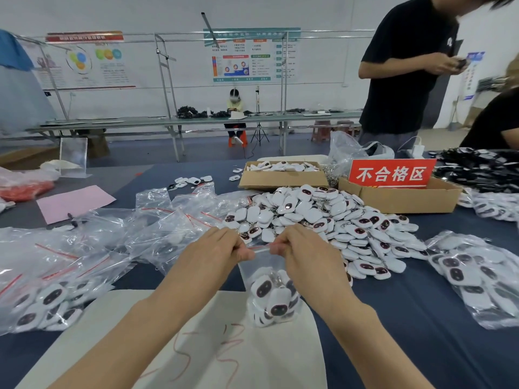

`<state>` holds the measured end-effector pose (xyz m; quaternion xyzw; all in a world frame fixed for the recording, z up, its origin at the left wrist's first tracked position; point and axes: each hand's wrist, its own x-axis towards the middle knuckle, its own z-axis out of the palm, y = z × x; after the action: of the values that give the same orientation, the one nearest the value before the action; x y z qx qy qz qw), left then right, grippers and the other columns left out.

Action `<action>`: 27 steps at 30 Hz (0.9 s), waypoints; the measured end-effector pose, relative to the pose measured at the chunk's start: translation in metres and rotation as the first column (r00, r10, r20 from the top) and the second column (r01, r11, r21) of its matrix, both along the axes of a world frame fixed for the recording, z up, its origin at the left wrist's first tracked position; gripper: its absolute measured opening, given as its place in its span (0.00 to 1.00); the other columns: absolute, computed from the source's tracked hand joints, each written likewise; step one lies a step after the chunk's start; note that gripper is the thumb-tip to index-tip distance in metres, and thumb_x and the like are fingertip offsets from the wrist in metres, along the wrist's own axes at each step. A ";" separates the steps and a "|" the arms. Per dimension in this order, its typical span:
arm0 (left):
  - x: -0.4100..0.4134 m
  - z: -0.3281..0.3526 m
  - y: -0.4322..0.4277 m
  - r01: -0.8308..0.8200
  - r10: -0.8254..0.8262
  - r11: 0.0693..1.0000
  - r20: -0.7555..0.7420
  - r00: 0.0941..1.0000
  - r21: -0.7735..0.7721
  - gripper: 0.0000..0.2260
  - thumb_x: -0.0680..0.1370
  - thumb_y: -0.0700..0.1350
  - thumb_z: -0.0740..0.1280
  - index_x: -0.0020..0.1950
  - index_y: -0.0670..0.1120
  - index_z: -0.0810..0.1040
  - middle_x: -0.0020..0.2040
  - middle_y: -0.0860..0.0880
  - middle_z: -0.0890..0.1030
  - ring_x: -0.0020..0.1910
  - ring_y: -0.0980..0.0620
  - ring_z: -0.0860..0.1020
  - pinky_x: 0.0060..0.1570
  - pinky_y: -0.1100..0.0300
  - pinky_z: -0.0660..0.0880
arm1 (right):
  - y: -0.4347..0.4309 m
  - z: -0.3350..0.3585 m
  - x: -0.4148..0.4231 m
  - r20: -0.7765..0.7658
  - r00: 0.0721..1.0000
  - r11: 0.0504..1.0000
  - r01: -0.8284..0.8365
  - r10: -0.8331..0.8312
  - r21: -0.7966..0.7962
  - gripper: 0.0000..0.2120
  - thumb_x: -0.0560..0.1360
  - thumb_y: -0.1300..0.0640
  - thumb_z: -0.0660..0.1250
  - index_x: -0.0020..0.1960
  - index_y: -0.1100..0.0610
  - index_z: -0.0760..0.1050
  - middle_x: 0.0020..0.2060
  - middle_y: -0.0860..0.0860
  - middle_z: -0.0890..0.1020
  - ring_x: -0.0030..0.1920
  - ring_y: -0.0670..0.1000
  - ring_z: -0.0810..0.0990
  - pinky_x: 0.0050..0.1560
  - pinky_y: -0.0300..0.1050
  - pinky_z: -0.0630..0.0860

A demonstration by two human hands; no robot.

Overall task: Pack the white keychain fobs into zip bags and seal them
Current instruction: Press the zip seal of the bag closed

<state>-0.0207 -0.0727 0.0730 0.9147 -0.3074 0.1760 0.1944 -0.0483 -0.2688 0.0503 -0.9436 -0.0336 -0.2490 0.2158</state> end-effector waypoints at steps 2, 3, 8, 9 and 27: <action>0.002 -0.005 0.003 0.007 -0.007 1.000 -0.008 1.000 -0.016 0.14 0.78 0.61 0.59 0.46 0.51 0.73 0.44 0.59 0.74 0.46 0.60 0.67 0.47 0.67 0.66 | 0.000 -0.006 0.001 -0.041 0.999 0.999 -0.006 0.007 0.037 0.06 0.81 0.55 0.63 0.48 0.44 0.73 0.47 0.40 0.74 0.49 0.44 0.76 0.45 0.46 0.73; 0.003 -0.008 0.005 0.016 -0.017 0.999 -0.010 1.000 -0.044 0.16 0.76 0.63 0.58 0.45 0.51 0.73 0.42 0.59 0.73 0.46 0.61 0.68 0.47 0.69 0.66 | 0.000 -0.007 0.001 -0.057 0.998 0.996 -0.011 0.016 0.088 0.06 0.80 0.53 0.64 0.47 0.44 0.73 0.46 0.39 0.73 0.47 0.42 0.75 0.43 0.44 0.73; 0.005 -0.018 0.015 0.031 -0.027 0.986 0.021 0.999 -0.165 0.18 0.73 0.65 0.60 0.40 0.51 0.75 0.37 0.60 0.74 0.47 0.64 0.70 0.45 0.70 0.67 | -0.005 -0.003 -0.001 -0.100 0.995 0.959 0.009 0.020 0.283 0.13 0.75 0.42 0.69 0.39 0.45 0.68 0.40 0.42 0.73 0.45 0.38 0.72 0.35 0.37 0.64; 0.005 -0.017 0.014 0.033 -0.027 0.986 0.044 0.999 -0.166 0.17 0.73 0.64 0.62 0.39 0.52 0.74 0.37 0.60 0.73 0.46 0.64 0.71 0.44 0.71 0.67 | -0.007 -0.001 -0.002 -0.124 0.991 0.960 -0.005 0.041 0.280 0.12 0.77 0.45 0.68 0.40 0.45 0.69 0.40 0.41 0.74 0.44 0.40 0.73 0.37 0.36 0.66; 0.020 -0.027 -0.057 0.067 -0.210 0.870 -0.246 0.946 -0.488 0.06 0.78 0.51 0.69 0.41 0.55 0.78 0.35 0.54 0.79 0.31 0.55 0.72 0.34 0.65 0.67 | -0.185 0.063 -0.067 0.082 0.917 0.847 0.322 -0.390 0.422 0.08 0.78 0.47 0.68 0.44 0.50 0.80 0.39 0.43 0.83 0.39 0.46 0.81 0.41 0.44 0.76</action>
<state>-0.0006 -0.1296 0.0464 0.8305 -0.2885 0.0947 0.4670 -0.1149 -0.4538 0.1134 -0.8451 0.1764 -0.3634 0.3502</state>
